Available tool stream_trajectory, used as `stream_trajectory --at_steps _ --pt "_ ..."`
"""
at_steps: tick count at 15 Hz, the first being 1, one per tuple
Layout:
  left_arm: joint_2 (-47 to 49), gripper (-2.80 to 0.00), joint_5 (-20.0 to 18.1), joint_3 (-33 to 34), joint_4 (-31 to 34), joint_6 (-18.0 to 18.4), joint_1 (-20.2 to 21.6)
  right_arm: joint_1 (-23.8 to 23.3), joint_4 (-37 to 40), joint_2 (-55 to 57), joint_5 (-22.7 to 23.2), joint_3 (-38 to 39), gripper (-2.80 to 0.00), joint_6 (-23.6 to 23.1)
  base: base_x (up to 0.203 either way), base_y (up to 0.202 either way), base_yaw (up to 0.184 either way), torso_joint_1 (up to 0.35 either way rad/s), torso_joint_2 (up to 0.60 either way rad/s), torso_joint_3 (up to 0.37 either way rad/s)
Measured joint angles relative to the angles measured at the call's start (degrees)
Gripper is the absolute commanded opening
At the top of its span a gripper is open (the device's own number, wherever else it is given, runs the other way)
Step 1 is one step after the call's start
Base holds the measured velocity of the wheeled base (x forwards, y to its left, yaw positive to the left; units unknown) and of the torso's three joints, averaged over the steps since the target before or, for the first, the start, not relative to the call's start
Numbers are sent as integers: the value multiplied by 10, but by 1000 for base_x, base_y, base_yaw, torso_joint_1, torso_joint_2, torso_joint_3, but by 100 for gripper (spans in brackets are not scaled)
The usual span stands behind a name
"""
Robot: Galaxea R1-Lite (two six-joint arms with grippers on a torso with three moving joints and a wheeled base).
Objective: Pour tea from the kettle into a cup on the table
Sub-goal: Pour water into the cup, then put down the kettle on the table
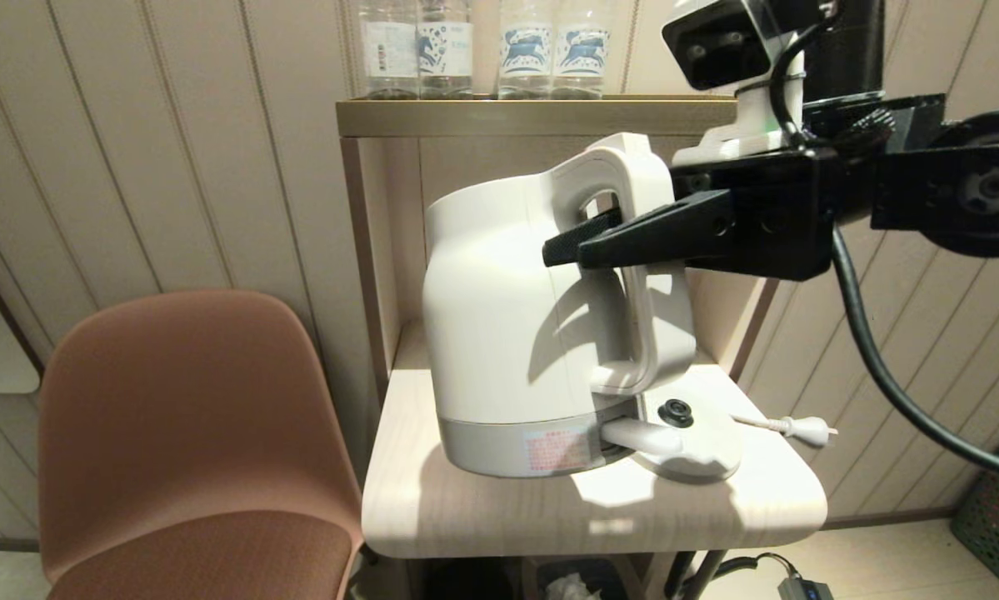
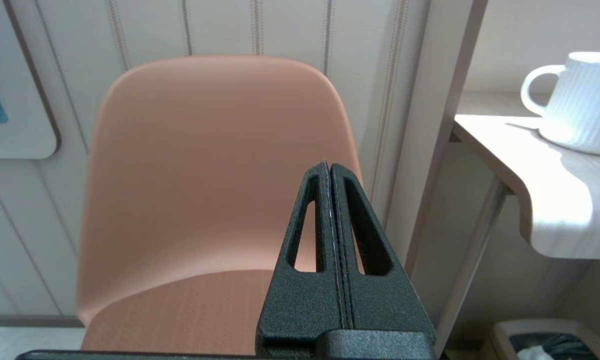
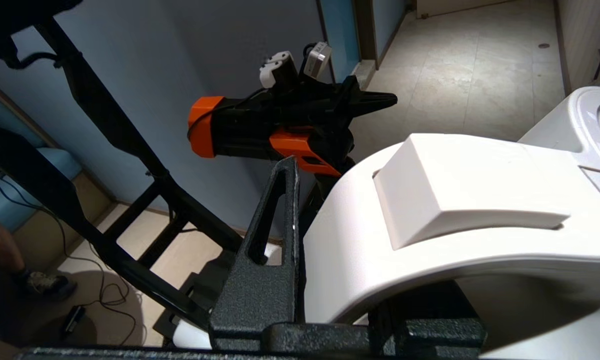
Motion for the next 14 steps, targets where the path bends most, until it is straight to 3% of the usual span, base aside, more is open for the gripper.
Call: stream_trajectory --at_steps 6,14 --pt "0 -280 0 0 0 0 0 4 -159 -39 0 112 -280 4 0 0 0 0 0 0" --pt "0 -280 0 0 0 0 0 -10 -233 -90 0 168 -280 5 0 0 0 0 0 0"
